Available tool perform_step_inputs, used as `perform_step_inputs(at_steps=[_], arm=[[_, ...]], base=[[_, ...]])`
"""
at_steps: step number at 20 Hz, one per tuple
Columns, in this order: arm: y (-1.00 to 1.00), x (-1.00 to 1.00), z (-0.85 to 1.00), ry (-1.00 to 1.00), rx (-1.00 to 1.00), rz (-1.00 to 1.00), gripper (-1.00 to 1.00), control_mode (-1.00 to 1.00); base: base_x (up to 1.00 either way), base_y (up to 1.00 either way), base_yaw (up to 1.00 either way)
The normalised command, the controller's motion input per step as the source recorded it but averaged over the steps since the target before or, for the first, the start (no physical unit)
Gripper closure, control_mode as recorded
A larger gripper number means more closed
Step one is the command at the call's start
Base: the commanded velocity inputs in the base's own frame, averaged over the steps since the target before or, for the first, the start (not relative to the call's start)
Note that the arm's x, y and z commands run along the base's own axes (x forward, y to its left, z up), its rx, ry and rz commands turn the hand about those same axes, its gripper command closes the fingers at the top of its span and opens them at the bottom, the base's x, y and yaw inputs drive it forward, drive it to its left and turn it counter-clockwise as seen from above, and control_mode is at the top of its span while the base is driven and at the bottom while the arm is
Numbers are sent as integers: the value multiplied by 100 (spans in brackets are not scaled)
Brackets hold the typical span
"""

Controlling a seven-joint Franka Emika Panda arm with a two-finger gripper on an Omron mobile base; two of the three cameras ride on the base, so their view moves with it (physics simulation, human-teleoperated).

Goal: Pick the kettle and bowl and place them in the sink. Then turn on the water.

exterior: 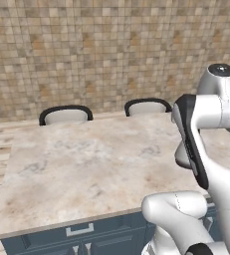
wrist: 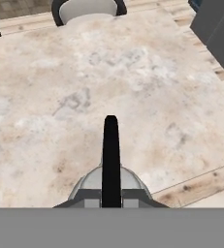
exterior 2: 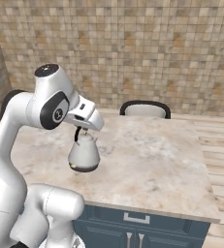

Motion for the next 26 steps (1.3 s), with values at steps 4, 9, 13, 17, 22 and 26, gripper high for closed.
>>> perform_step_inputs(at_steps=[4, 9, 13, 17, 22, 26], arm=[[0, 0, 5, -5, -3, 5, 100, -100], [0, 0, 5, -11, -3, 3, 100, -100], [0, 0, 0, -13, -2, 6, 100, -100], [0, 0, 0, -9, -1, 6, 100, -100], [0, 0, 0, -1, 0, 1, 100, -100], [0, -1, 0, 0, 0, 0, 100, -100]], base=[[0, 0, 0], [0, 0, 0], [0, 0, 0], [0, 0, 0], [0, 0, 0], [0, 0, 0]])
